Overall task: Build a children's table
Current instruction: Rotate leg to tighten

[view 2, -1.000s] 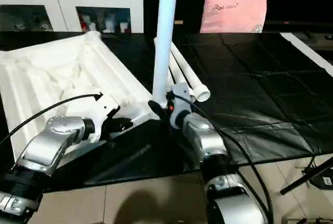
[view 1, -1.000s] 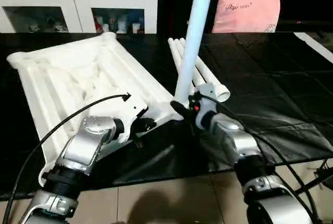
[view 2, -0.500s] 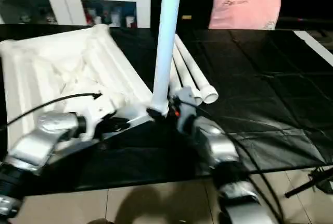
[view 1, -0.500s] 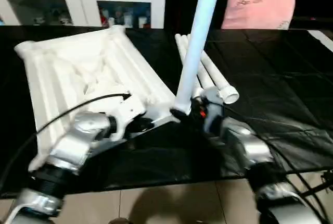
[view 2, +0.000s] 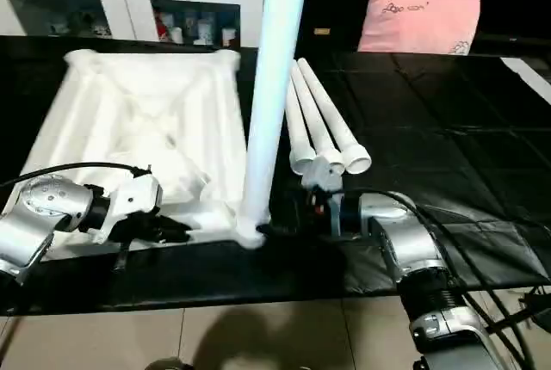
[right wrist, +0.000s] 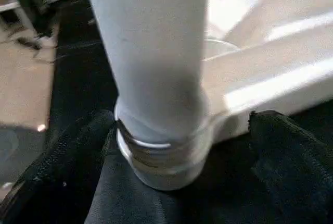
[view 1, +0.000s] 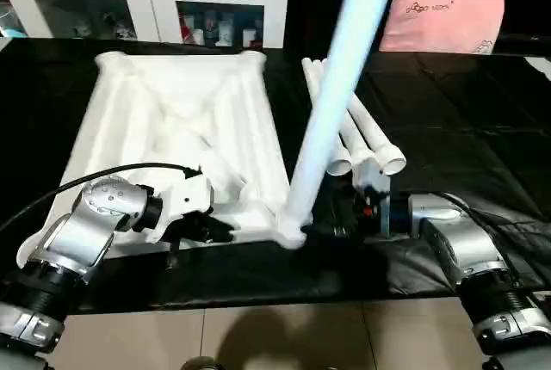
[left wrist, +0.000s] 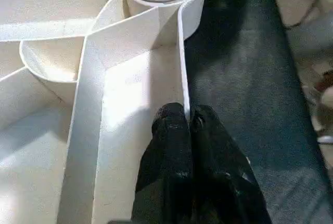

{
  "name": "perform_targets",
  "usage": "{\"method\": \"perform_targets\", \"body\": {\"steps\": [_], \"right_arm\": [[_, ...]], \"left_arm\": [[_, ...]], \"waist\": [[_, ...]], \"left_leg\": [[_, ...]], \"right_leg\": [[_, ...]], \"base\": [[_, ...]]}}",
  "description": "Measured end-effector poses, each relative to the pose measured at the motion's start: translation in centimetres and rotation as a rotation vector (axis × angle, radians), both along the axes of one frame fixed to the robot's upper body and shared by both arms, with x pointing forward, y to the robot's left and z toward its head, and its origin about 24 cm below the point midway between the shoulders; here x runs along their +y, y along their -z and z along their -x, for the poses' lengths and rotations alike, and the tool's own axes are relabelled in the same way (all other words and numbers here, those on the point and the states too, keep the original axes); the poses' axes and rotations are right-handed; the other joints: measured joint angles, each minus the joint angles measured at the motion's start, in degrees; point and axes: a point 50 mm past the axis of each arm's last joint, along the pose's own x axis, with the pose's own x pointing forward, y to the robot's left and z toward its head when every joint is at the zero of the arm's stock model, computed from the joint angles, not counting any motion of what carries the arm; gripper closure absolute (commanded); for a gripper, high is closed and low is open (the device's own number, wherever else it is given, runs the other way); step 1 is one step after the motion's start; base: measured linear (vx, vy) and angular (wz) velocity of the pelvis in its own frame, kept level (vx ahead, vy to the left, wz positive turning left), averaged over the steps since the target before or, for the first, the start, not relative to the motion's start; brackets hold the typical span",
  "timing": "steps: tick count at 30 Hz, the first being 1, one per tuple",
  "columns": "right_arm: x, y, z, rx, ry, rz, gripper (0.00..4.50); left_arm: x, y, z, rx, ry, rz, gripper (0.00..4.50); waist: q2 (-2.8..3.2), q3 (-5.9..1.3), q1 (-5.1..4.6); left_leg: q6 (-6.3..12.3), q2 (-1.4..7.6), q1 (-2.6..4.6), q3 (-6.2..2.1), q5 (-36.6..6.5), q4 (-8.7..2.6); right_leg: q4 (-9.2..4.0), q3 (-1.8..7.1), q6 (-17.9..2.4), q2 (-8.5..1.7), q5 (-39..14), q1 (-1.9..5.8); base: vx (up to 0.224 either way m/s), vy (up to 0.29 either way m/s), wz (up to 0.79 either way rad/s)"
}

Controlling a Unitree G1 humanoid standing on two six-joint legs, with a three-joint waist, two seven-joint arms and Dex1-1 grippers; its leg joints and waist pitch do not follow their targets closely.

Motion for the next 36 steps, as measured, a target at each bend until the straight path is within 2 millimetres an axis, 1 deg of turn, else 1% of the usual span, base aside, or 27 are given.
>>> {"method": "perform_targets", "body": {"steps": [1, 3, 4, 5, 6, 9, 11, 12, 13, 15, 16, 22, 26, 27, 29, 30, 31, 32, 34, 36], "right_arm": [[0.2, 0.1, 0.2, 0.001, -0.035, 0.004, 0.22], [0.5, 0.2, 0.4, 0.008, -0.066, 0.014, 0.22], [0.5, 0.3, 0.5, 0.014, -0.082, 0.015, 0.33], [0.6, 0.3, 0.5, 0.018, -0.095, 0.017, 0.56], [0.7, 0.3, 0.5, 0.019, -0.108, 0.017, 0.56], [0.9, 0.3, 0.5, 0.021, -0.134, 0.020, 0.91], [0.9, 0.4, 0.6, 0.029, -0.144, 0.021, 1.05], [0.9, 0.5, 0.6, 0.031, -0.148, 0.021, 1.05], [0.9, 0.5, 0.7, 0.034, -0.156, 0.021, 1.22], [0.9, 0.5, 0.7, 0.036, -0.163, 0.021, 1.22], [0.9, 0.5, 0.7, 0.037, -0.167, 0.021, 1.43], [0.9, 0.5, 0.8, 0.042, -0.175, 0.019, 1.68], [0.8, 0.9, 1.0, 0.065, -0.132, -0.014, 1.73], [1.1, 1.1, 1.0, 0.070, -0.099, -0.028, 1.73], [1.5, 1.6, 0.4, 0.072, 0.048, -0.052, 1.74], [1.9, 1.9, 0.0, 0.066, 0.131, -0.063, 1.74], [2.3, 2.3, -0.5, 0.067, 0.248, -0.086, 1.74], [2.5, 2.6, -0.9, 0.071, 0.338, -0.101, 1.74], [2.7, 2.5, -1.5, 0.066, 0.429, -0.105, 1.74], [3.5, 2.7, -2.1, 0.072, 0.538, -0.122, 1.74]], "left_arm": [[-0.1, 0.1, 0.1, 0.006, 0.020, -0.003, 4.50], [-0.2, 0.1, 0.2, 0.009, 0.039, -0.005, 4.50], [-0.3, 0.1, 0.2, 0.010, 0.049, -0.005, 4.50], [-0.3, 0.1, 0.2, 0.010, 0.058, -0.005, 4.50], [-0.4, 0.1, 0.3, 0.011, 0.065, -0.006, 4.50], [-0.5, 0.1, 0.4, 0.013, 0.084, -0.007, 4.50], [-0.6, 0.2, 0.4, 0.015, 0.089, -0.009, 4.50], [-0.6, 0.2, 0.4, 0.015, 0.090, -0.009, 4.50], [-0.6, 0.2, 0.4, 0.015, 0.090, -0.010, 4.50], [-0.6, 0.2, 0.4, 0.014, 0.095, -0.010, 4.50], [-0.6, 0.2, 0.4, 0.014, 0.100, -0.010, 4.50], [-0.5, 0.3, 0.5, 0.019, 0.101, -0.006, 4.50], [-0.6, 0.4, 0.3, 0.035, 0.059, 0.012, 4.50], [-0.8, 0.6, 0.2, 0.041, 0.031, 0.032, 4.50], [-0.7, 0.9, -0.3, 0.039, -0.105, 0.062, 4.50], [-0.7, 1.1, -0.5, 0.042, -0.175, 0.079, 4.50], [-1.0, 1.3, -0.8, 0.043, -0.251, 0.097, 4.50], [-1.5, 1.5, -0.9, 0.042, -0.296, 0.112, 4.50], [-2.4, 1.7, -1.0, 0.045, -0.337, 0.132, 4.50], [-3.0, 2.0, -1.1, 0.044, -0.436, 0.165, 4.50]], "waist": [[0.00, 0.00, 0.04], [-0.01, 0.00, 0.21], [-0.02, -0.01, 0.34], [-0.02, -0.01, 0.43], [-0.03, -0.02, 0.49], [-0.05, -0.03, 0.56], [-0.10, -0.06, 0.59], [-0.10, -0.06, 0.58], [-0.10, -0.06, 0.58], [-0.10, -0.07, 0.60], [-0.10, -0.06, 0.61], [-0.10, -0.07, 0.63], [-0.12, -0.08, 0.71], [-0.12, -0.08, 0.68], [-0.17, -0.11, 0.27], [-0.17, -0.11, -0.10], [-0.18, -0.11, -0.90], [-0.18, -0.10, -1.29], [-0.18, -0.10, -1.98], [-0.18, -0.11, -2.52]], "left_leg": [[0.00, 0.00, 0.00, 0.00, 0.00, 0.00], [0.00, 0.00, 0.00, 0.00, 0.00, 0.01], [0.00, 0.00, -0.01, 0.00, 0.00, 0.02], [0.00, 0.00, 0.00, 0.00, 0.00, 0.02], [0.00, 0.00, 0.00, 0.00, 0.00, 0.02], [0.00, 0.00, 0.00, 0.00, 0.00, 0.04], [0.00, 0.00, 0.00, 0.00, 0.00, 0.04], [0.01, 0.00, 0.00, 0.00, 0.00, 0.05], [0.01, 0.00, 0.00, 0.01, 0.00, 0.06], [0.01, 0.00, 0.00, 0.01, 0.00, 0.06], [0.01, 0.00, 0.00, 0.01, 0.00, 0.06], [0.01, 0.00, 0.03, 0.01, 0.00, 0.08], [0.00, 0.00, 0.13, 0.03, 0.01, 0.10], [0.00, 0.01, 0.24, 0.06, 0.02, 0.10], [-0.04, 0.01, 0.60, 0.06, 0.03, 0.13], [-0.06, 0.01, 0.78, 0.06, 0.03, 0.13], [-0.08, 0.01, 0.87, 0.06, 0.04, 0.10], [-0.11, 0.00, 0.88, 0.07, 0.06, 0.10], [-0.13, 0.01, 0.88, -0.04, 0.07, 0.02], [-0.20, 0.02, 0.90, -0.04, 0.11, -0.02]], "right_leg": [[0.00, 0.00, 0.00, 0.00, 0.00, 0.00], [0.01, 0.00, 0.00, 0.00, 0.00, 0.00], [0.01, 0.00, 0.00, 0.00, 0.00, 0.00], [0.01, 0.00, 0.00, 0.00, 0.00, 0.00], [0.02, 0.00, 0.00, -0.01, 0.00, 0.00], [0.03, 0.00, 0.00, -0.01, 0.00, 0.00], [0.04, 0.00, 0.00, -0.01, 0.00, 0.01], [0.04, 0.00, 0.00, -0.01, 0.00, 0.01], [0.04, 0.00, 0.00, -0.01, 0.00, 0.01], [0.05, 0.00, 0.00, -0.01, 0.00, 0.01], [0.05, 0.00, 0.00, -0.01, 0.00, 0.01], [0.07, 0.00, 0.00, -0.01, 0.00, 0.04], [0.10, 0.01, -0.01, -0.04, 0.00, 0.15], [0.12, 0.02, -0.02, -0.05, 0.01, 0.22], [0.24, 0.05, -0.09, -0.05, 0.06, 0.45], [0.26, 0.06, -0.09, -0.05, 0.05, 0.57], [0.24, 0.07, 0.02, -0.05, -0.01, 0.69], [0.24, 0.08, 0.18, -0.05, -0.10, 0.72], [0.04, -0.04, 0.25, -0.05, -0.12, 0.71], [0.04, -0.02, 0.20, -0.03, -0.01, 0.71]], "base": [[0.000, 0.000, 0.00], [0.000, 0.000, 0.00], [0.000, 0.000, 0.00], [0.000, 0.000, 0.00], [0.000, 0.000, 0.00], [0.000, 0.000, 0.00], [0.000, 0.000, 0.00], [0.000, 0.000, 0.00], [0.000, 0.000, 0.00], [0.000, 0.000, 0.00], [0.000, 0.000, 0.00], [0.000, 0.000, 0.00], [0.000, 0.000, 0.00], [0.000, 0.000, 0.00], [0.000, 0.000, 0.00], [0.000, 0.000, 0.00], [-0.050, -0.005, -0.06], [-0.050, -0.005, -0.06], [-0.026, 0.002, -0.06], [0.000, 0.000, 0.00]]}}
